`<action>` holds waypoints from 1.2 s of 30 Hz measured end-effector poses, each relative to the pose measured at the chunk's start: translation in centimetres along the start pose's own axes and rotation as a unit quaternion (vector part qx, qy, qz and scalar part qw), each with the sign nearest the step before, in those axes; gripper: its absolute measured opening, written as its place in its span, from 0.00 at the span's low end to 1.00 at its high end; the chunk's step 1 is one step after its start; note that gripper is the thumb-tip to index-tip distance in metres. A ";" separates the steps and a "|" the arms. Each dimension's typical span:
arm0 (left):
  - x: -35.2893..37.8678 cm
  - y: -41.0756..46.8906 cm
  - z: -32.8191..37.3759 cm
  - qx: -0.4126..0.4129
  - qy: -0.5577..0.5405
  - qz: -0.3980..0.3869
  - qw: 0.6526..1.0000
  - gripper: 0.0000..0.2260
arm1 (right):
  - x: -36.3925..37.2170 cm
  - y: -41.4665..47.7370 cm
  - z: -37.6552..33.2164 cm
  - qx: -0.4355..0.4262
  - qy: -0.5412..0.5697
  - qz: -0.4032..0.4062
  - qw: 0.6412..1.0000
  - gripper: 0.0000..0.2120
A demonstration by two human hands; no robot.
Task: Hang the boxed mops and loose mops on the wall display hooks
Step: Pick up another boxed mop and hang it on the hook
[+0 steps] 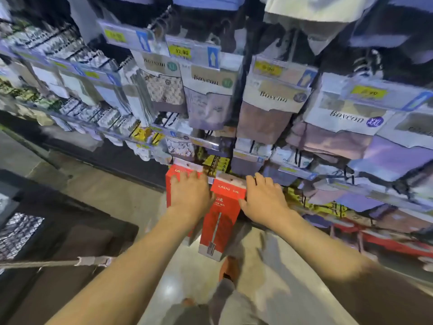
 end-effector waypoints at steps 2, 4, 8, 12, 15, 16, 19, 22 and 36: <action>1.8 1.6 0.9 0.007 -0.005 -0.022 1.000 0.26 | 1.7 1.7 0.5 0.008 0.008 -0.017 1.000 0.34; 3.8 3.2 1.7 0.015 -0.002 -0.038 0.999 0.28 | 3.5 3.3 1.0 0.018 0.012 -0.030 0.999 0.35; 8.4 6.4 2.7 0.029 -0.012 -0.046 0.998 0.26 | 7.2 6.4 1.9 0.031 0.020 -0.044 0.998 0.35; 13.0 9.6 3.3 0.031 -0.065 -0.057 0.996 0.27 | 11.1 9.4 3.3 0.068 0.063 -0.052 0.994 0.34; 15.6 12.4 3.5 0.022 -0.144 -0.064 0.987 0.27 | 13.9 11.7 4.8 0.098 0.100 -0.032 0.990 0.32; 16.5 13.5 3.5 0.018 -0.174 -0.068 0.982 0.28 | 14.7 12.4 5.3 0.110 0.112 -0.023 0.987 0.32; 19.0 16.7 3.8 0.013 -0.259 -0.071 0.963 0.29 | 17.0 14.6 6.8 0.151 0.168 0.013 0.974 0.34; 21.5 19.6 4.6 0.011 -0.334 -0.077 0.939 0.26 | 20.2 17.0 8.7 0.202 0.268 0.032 0.941 0.34; 27.1 24.7 5.4 -0.033 -0.514 -0.046 0.856 0.08 | 26.2 21.3 11.0 0.227 0.470 0.223 0.823 0.28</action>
Point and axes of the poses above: each hand's wrist, its own y-axis towards the middle knuckle, its own x-axis out of the palm, z = x × y, the point moved 7 cm from there along y, towards the middle knuckle, and after that the axes turned 8 degrees about -x, right-handed, at the moved point
